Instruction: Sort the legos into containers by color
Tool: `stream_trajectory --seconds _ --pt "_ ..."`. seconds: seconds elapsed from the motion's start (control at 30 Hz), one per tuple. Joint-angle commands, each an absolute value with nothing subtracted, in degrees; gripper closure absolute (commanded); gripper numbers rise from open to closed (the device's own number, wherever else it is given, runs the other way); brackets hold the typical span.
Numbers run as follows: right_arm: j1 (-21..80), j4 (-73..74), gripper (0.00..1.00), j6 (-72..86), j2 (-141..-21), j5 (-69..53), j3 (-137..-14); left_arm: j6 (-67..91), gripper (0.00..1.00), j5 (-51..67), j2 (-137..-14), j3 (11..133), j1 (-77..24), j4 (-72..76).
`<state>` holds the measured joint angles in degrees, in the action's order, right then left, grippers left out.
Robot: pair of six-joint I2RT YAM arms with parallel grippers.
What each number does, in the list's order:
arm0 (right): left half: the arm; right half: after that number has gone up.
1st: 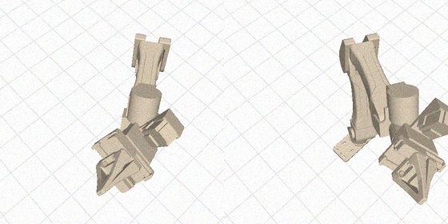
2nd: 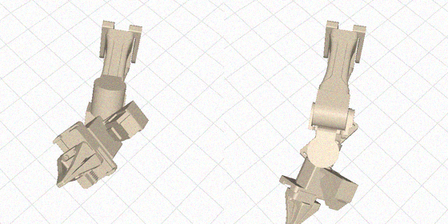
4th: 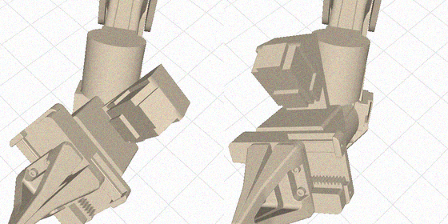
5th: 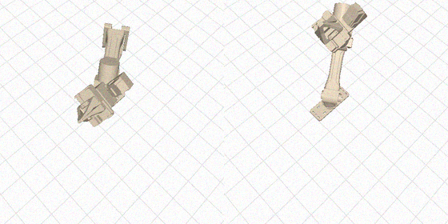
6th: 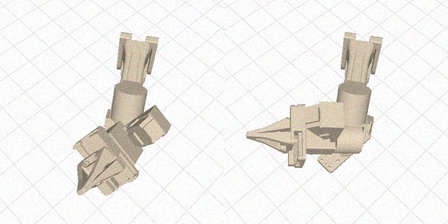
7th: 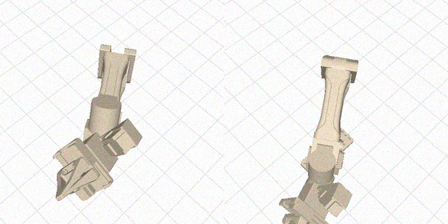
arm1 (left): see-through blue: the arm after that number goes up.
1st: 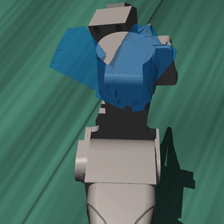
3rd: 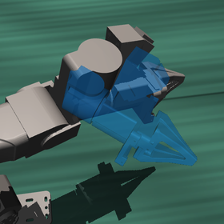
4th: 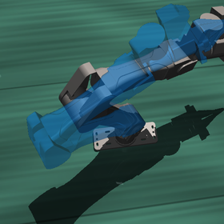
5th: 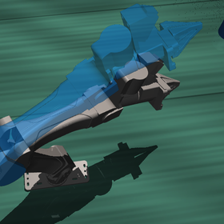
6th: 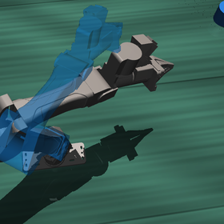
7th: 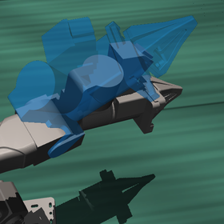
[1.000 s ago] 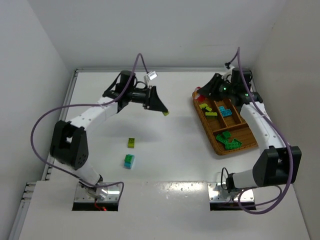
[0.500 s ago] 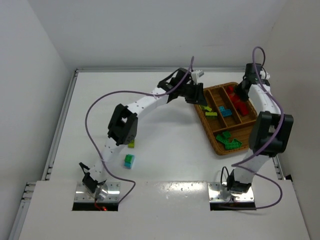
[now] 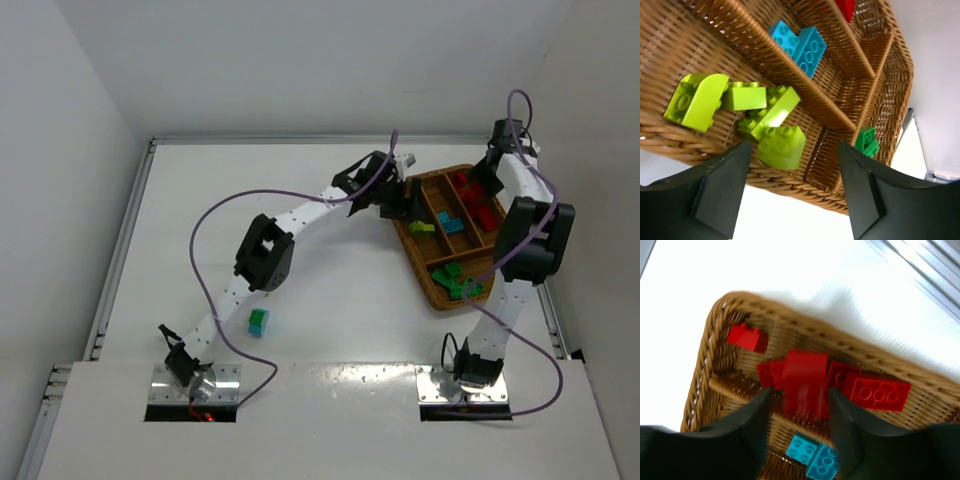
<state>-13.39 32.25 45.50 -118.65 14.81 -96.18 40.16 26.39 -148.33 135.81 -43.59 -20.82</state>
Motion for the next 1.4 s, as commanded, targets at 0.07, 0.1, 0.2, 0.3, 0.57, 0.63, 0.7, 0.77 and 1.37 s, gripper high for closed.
stream_trajectory --seconds 0.07,0.1,0.2,0.3,0.57,0.63,0.7,0.77,1.37 --pt "-14.94 33.22 0.35 45.70 -118.48 15.55 -100.98 42.18 0.14 27.50 -148.54 139.22 -44.38 -17.31" --pt "-14.94 33.22 0.35 45.09 -118.48 15.56 -100.99 42.19 0.12 27.51 -148.54 139.22 -44.38 -16.71" --pt "-13.80 33.40 0.34 44.47 -114.53 16.34 -99.15 42.19 0.08 28.21 -145.91 139.75 -44.38 -16.70" --pt "-12.49 34.01 0.34 43.95 -110.06 16.96 -97.13 41.32 0.07 28.21 -138.21 134.23 -43.69 -17.31" --pt "3.66 26.81 0.48 40.87 -93.79 12.22 -81.31 34.89 0.09 7.14 -106.91 103.93 -32.19 -29.79" --pt "13.24 25.22 0.47 38.33 -93.08 9.24 -79.45 36.02 0.09 2.93 -97.27 92.54 -26.13 -31.54" --pt "22.21 25.83 0.44 37.80 -93.95 5.66 -78.84 37.78 0.09 -0.07 -91.52 85.73 -19.47 -33.21" --pt "29.66 28.64 0.38 39.36 -97.37 3.70 -78.84 39.19 0.10 -4.55 -83.99 76.84 -12.88 -35.58" --pt "55.55 33.04 0.16 46.85 -129.01 2.20 -103.53 40.96 0.10 -2.82 -66.71 56.95 10.72 -36.83"
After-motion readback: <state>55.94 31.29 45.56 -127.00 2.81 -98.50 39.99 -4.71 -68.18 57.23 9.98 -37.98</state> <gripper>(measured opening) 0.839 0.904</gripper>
